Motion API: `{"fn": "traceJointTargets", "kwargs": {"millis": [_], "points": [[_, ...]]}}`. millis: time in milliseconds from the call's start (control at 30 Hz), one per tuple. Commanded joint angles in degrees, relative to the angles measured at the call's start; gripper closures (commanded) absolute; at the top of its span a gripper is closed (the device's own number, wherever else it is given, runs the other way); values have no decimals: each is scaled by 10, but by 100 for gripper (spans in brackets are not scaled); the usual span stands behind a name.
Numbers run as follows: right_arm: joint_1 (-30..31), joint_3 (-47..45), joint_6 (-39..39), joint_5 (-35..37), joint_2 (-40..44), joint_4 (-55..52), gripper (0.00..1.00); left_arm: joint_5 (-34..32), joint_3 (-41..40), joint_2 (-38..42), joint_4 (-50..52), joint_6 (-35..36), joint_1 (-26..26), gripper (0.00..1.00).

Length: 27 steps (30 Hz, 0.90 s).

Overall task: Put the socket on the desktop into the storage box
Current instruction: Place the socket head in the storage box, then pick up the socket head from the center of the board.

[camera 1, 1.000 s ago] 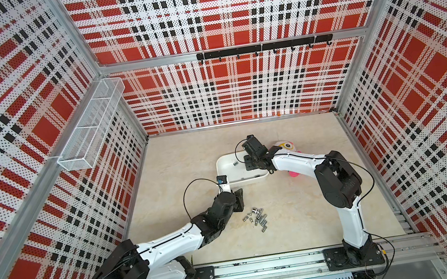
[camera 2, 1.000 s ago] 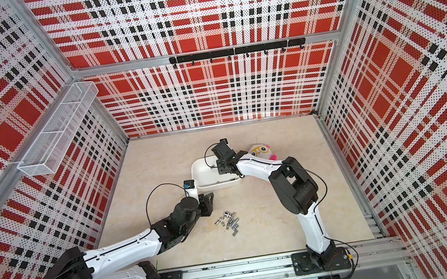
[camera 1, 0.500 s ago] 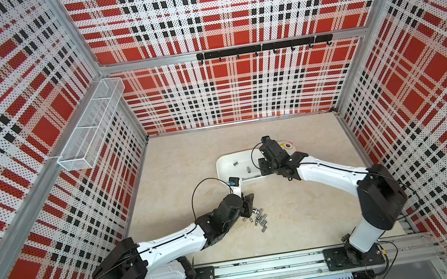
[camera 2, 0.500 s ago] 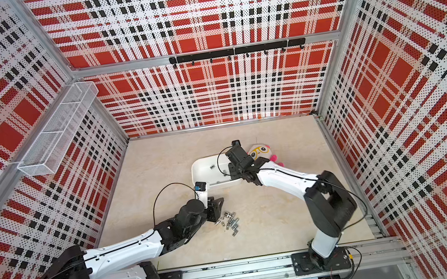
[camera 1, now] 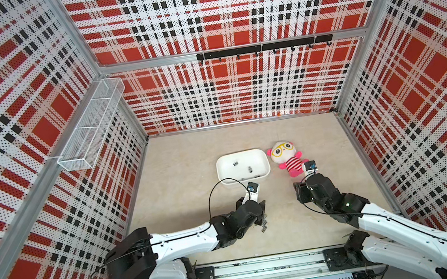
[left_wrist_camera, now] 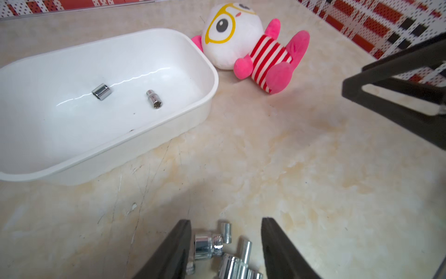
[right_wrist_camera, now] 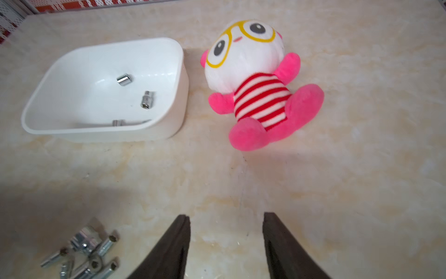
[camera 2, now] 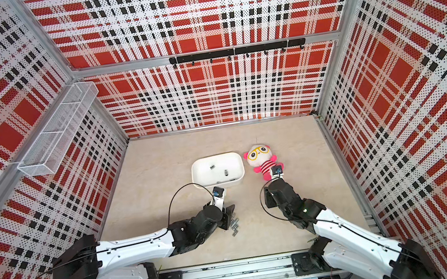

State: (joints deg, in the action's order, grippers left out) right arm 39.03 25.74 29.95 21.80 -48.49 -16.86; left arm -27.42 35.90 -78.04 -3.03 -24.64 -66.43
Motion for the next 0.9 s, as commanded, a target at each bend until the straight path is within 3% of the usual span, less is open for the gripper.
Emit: {"fn": "traceJointTargets", "kwargs": {"millis": [0, 267, 633, 867], "points": [[1, -6, 12, 11, 14, 34, 45, -47, 10, -37, 45, -9, -12, 48], [1, -24, 13, 5, 14, 50, 45, -81, 62, -126, 99, -38, -16, 58], [2, -29, 13, 13, 56, 35, 44, -64, 43, -83, 87, -49, -17, 48], [2, -31, 13, 17, 68, 32, 44, -52, 66, -121, 119, -47, -17, 52]]}}
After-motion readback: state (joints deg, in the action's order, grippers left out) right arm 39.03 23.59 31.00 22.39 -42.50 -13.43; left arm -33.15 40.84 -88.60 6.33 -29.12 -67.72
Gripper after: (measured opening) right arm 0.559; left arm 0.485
